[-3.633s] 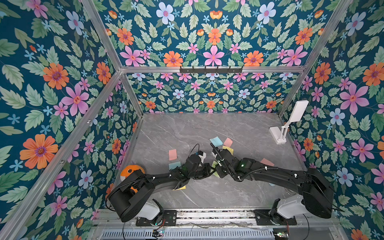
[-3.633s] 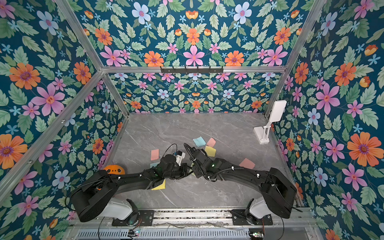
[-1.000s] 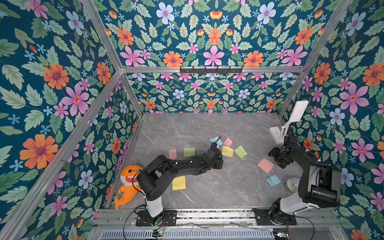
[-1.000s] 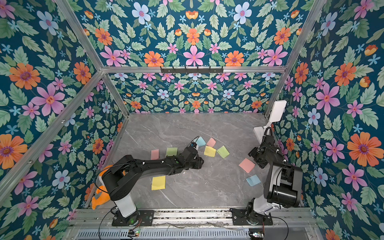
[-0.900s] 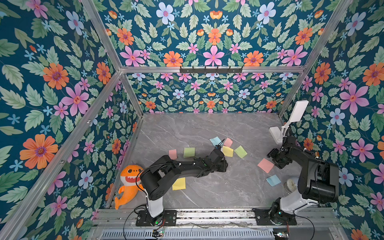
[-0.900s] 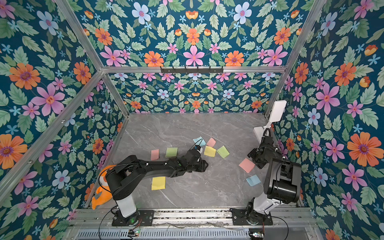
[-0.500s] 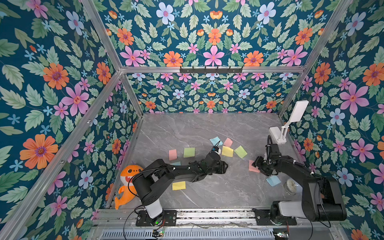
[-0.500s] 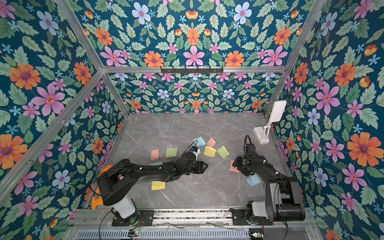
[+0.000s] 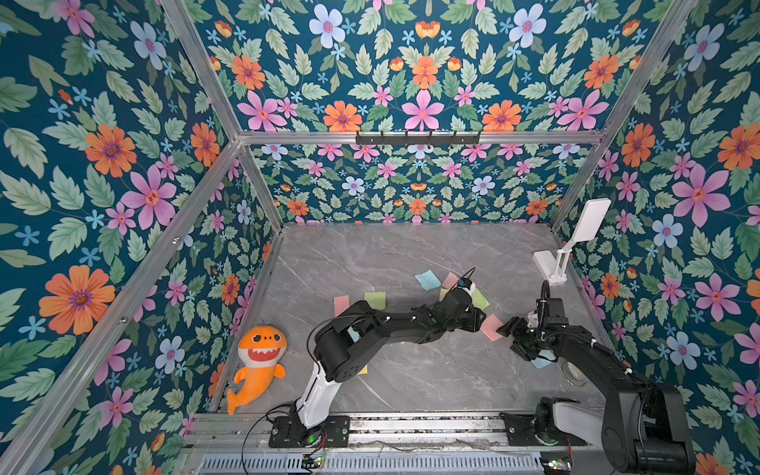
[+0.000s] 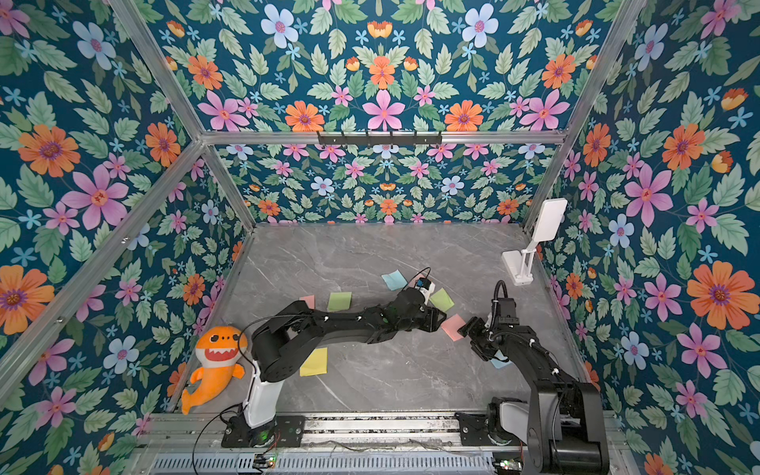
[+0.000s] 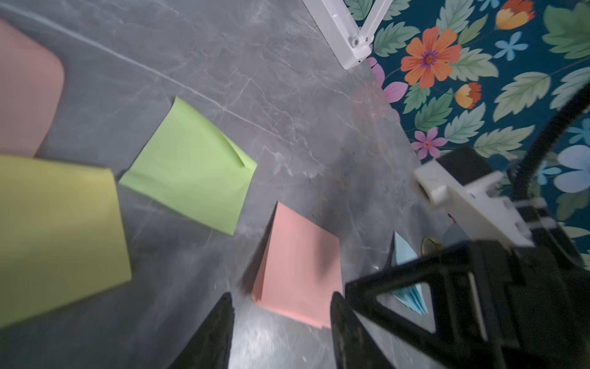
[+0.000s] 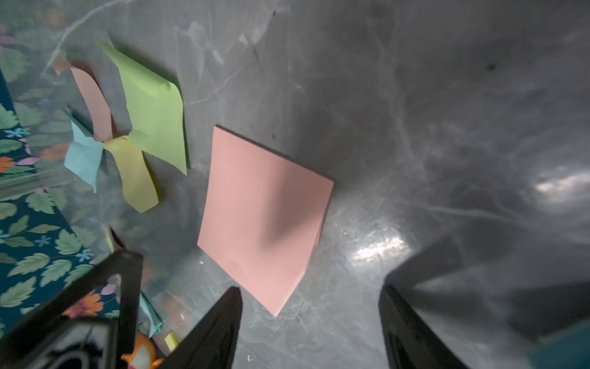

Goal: Tear off pages from different memo pads
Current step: Pick up the memo pad from the center of the board.

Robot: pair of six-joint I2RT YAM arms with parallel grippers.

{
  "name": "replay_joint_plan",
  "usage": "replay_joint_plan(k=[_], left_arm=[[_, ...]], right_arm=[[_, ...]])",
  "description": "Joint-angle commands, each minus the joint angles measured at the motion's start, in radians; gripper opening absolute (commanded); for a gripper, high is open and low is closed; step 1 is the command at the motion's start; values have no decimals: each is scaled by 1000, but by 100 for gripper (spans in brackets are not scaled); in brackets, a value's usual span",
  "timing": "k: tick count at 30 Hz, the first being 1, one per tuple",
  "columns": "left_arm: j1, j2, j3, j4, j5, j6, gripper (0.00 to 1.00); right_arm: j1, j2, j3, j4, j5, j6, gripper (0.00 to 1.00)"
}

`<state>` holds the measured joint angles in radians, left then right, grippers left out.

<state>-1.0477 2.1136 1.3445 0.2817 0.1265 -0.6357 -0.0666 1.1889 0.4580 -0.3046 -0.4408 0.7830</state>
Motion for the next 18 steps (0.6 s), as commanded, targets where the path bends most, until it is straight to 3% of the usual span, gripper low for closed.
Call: replay_joint_plan(k=[1, 6, 11, 14, 18], left_arm=[[-2, 87, 142, -137, -15, 109, 49], [-3, 153, 193, -150, 39, 97, 39], [-17, 151, 144, -101, 91, 30, 17], [-18, 122, 85, -43, 92, 7, 12], [-16, 122, 84, -50, 110, -2, 10]], right_arm=[[2, 33, -39, 154, -69, 124, 66], [16, 70, -89, 271, -67, 207, 59], [16, 77, -98, 315, -71, 233, 47], [17, 70, -88, 292, -72, 204, 38], [16, 62, -91, 283, -67, 170, 19]])
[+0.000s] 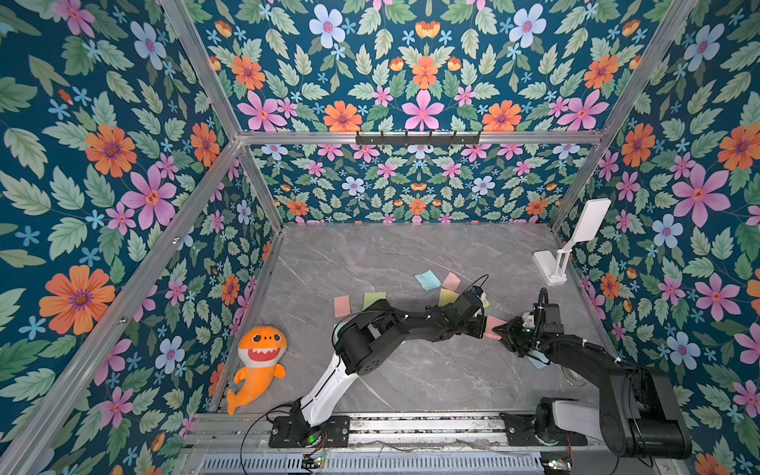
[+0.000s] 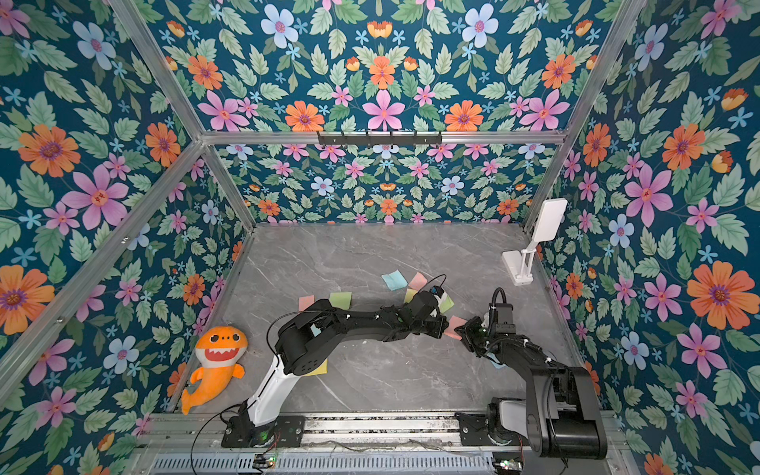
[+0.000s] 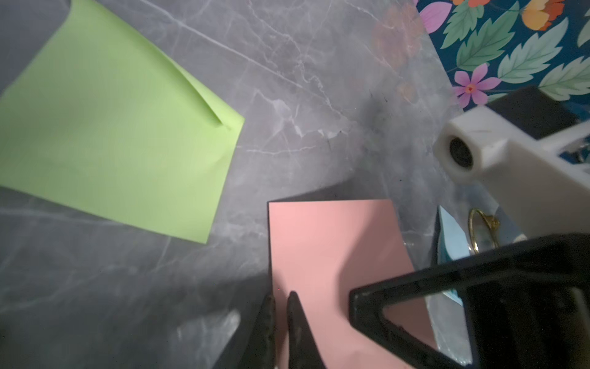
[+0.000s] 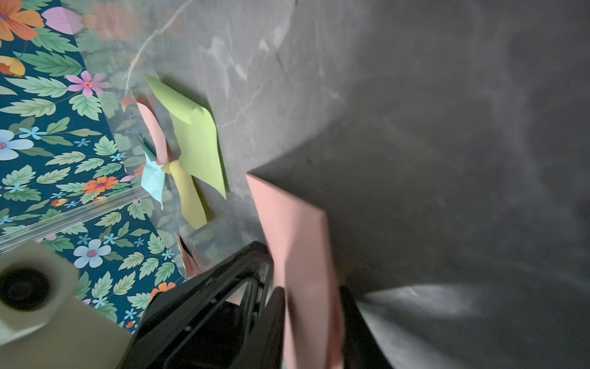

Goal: Tear off pages from different memo pads
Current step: Pick up the memo pad from the center of the board.

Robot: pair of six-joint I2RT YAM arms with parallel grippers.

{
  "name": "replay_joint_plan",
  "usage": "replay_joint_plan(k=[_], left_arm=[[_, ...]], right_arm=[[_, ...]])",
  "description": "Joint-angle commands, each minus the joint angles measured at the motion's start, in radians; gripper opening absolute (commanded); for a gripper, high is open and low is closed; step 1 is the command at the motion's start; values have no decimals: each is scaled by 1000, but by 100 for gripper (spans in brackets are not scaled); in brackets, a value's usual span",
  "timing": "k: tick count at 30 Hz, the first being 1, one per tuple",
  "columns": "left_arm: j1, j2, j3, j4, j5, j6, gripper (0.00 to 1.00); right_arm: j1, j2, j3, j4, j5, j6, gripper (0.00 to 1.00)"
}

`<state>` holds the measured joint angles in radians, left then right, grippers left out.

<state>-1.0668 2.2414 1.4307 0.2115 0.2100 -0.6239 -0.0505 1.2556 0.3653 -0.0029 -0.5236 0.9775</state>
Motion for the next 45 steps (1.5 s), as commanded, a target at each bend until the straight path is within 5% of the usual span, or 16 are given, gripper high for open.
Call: replay_joint_plan(k=[1, 6, 10, 13, 17, 21, 31, 34, 37, 39, 41, 45], left_arm=[[3, -9, -5, 23, 30, -17, 10], [12, -152, -68, -51, -53, 22, 8], [53, -439, -328, 50, -82, 49, 12], [148, -584, -570, 284, 69, -79, 34], [209, -666, -773, 601, 213, -259, 60], [207, -677, -880, 874, 239, -425, 65], [209, -670, -962, 934, 227, -482, 41], [209, -691, -964, 914, 222, -473, 26], [215, -698, -952, 883, 218, -475, 7], [233, -699, -943, 841, 218, -500, 0], [272, -701, -929, 748, 231, -532, 0], [345, -743, -905, 502, 270, -516, 0]], right_arm=[[0, -8, 1, -24, 17, -35, 15], [1, -72, 43, -138, -7, -127, 10], [68, -196, 124, -336, -66, -281, 8], [174, -278, 149, -363, -134, -288, 7], [286, -291, 139, -170, -299, -150, 7], [396, -230, 149, 23, -369, -41, 8], [446, -141, 100, 302, -420, 81, 8], [445, -132, 101, 276, -426, 64, 8], [447, -129, 100, 281, -439, 72, 14], [446, -136, 107, 250, -440, 54, 27], [445, -153, 137, 125, -415, -17, 52], [506, -226, 310, -430, -31, -374, 58]])
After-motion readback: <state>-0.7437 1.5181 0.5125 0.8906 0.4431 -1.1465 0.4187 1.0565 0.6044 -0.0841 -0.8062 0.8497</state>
